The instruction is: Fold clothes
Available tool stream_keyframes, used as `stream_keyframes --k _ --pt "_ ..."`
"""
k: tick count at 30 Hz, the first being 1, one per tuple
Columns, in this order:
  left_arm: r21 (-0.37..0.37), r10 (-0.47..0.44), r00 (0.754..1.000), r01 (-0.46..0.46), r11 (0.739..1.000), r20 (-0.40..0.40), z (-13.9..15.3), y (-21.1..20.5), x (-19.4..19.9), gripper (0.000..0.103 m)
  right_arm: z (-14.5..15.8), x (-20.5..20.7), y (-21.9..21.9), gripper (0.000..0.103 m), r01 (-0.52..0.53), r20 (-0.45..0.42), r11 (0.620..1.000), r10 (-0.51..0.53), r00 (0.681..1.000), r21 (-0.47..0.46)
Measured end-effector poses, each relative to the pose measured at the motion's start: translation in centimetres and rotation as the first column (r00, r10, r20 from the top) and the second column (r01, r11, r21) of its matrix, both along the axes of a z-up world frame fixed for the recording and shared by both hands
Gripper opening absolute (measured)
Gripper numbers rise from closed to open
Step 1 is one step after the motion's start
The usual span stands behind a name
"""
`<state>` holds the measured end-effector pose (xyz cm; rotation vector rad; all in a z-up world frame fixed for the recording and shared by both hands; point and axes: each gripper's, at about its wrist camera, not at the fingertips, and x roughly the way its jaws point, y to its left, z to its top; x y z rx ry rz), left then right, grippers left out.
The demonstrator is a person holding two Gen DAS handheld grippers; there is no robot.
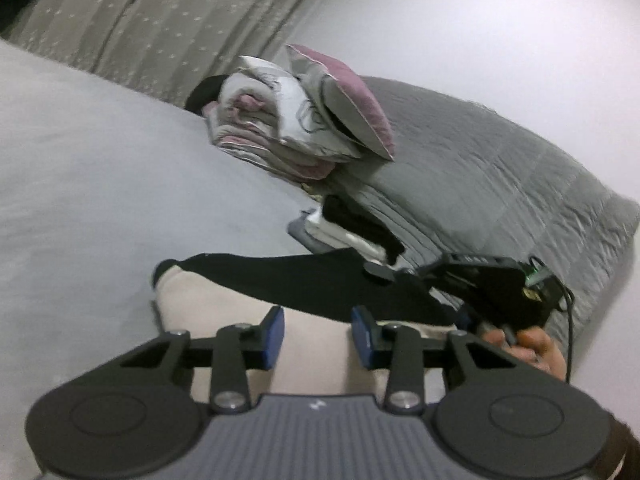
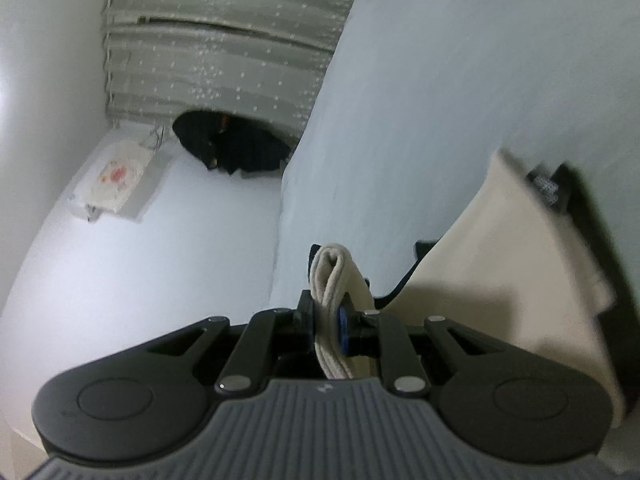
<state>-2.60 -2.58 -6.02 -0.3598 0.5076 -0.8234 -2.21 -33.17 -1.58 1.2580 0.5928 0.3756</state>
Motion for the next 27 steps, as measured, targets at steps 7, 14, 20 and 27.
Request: stream_keyframes --k 7,14,20,27 --pt "0.124 -0.079 0.996 0.073 0.99 0.046 -0.7 -3.8 -0.7 0.038 -1.4 -0.7 -1.7 0.016 0.047 -0.031 0.999 -0.046 0.998 0.012" --pt "0.194 -0.103 0.994 0.091 0.977 0.049 -2.2 -6.0 -1.1 0.038 -2.5 -0.9 -2.3 0.016 0.078 -0.091 0.996 -0.081 0.993 -0.037" --pt "0.191 -0.092 0.994 0.081 0.978 0.053 -1.5 -5.3 -1.3 0.041 -1.2 -2.0 -1.5 0.031 0.11 -0.064 0.981 -0.121 0.991 -0.158" --pt "0.155 -0.076 0.994 0.062 0.986 0.084 -0.2 -3.4 -1.6 0.04 1.0 -5.0 -0.9 0.055 0.138 0.048 0.955 -0.13 0.99 -0.264"
